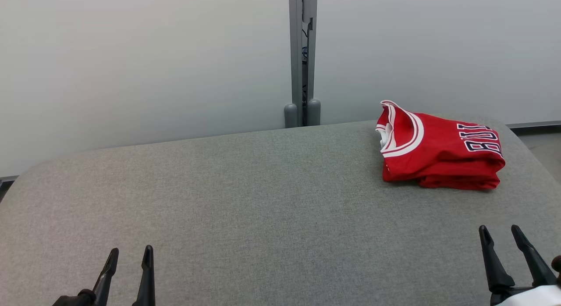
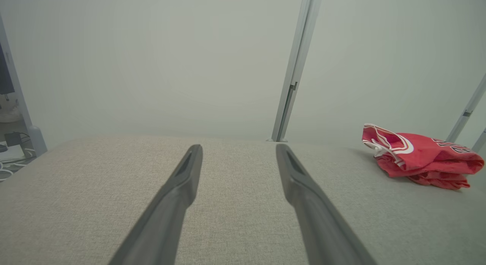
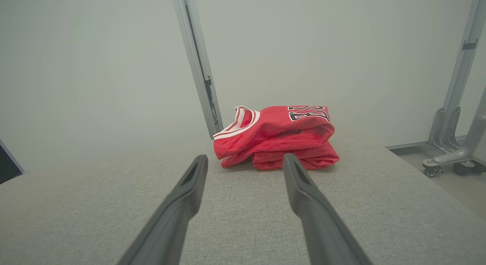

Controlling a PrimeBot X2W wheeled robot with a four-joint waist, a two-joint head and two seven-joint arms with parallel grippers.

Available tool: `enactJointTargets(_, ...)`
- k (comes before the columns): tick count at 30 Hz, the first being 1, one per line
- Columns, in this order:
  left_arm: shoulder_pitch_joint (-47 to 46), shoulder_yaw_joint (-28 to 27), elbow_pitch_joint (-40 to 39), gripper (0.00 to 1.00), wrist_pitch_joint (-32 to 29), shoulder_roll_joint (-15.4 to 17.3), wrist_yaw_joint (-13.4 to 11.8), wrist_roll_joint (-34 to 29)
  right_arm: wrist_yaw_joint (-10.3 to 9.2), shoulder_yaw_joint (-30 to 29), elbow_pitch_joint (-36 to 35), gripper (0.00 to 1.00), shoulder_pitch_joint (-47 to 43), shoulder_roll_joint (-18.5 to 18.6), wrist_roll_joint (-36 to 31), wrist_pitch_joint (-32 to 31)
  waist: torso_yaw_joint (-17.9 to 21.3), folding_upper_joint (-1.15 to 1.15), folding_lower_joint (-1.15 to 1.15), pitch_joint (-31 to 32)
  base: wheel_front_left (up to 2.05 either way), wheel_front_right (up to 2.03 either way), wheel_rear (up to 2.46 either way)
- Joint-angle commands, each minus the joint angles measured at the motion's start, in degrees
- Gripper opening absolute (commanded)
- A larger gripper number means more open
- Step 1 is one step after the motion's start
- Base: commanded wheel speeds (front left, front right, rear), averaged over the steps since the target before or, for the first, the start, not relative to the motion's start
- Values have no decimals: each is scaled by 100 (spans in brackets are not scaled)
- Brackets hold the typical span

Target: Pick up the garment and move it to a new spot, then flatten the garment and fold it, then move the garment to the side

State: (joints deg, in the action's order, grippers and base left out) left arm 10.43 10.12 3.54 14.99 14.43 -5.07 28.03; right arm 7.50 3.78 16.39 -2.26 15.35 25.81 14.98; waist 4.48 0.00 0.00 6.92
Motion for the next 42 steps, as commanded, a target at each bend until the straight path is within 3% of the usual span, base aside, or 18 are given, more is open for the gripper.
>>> enactJointTargets(1,84,-44,15,100,25,-14,53,-73,0,-47,-66,100,-80,-24,-79,22,-7,0,0,-5,0,0,0)
enactJointTargets(12,55,-250,196,100,25,-219,187,-404,0,80,-466,100,-167,-180,-174,22,-90,0,0,14,0,0,0)
enactJointTargets(27,9,-367,330,100,25,-399,307,-537,0,328,-305,100,13,-142,-52,22,-176,0,0,31,0,0,0)
enactJointTargets(28,52,-348,319,0,-3,-422,286,-522,0,348,-290,0,-40,-195,-75,-1,-177,0,0,31,0,0,0)
enactJointTargets(36,223,-295,690,0,-56,-606,291,-453,0,421,27,0,-316,-431,-21,-57,-182,0,0,25,0,0,0)
enactJointTargets(42,-10,-372,790,0,-217,-651,373,123,0,240,25,0,-189,-498,525,-256,-195,0,0,-9,0,0,0)
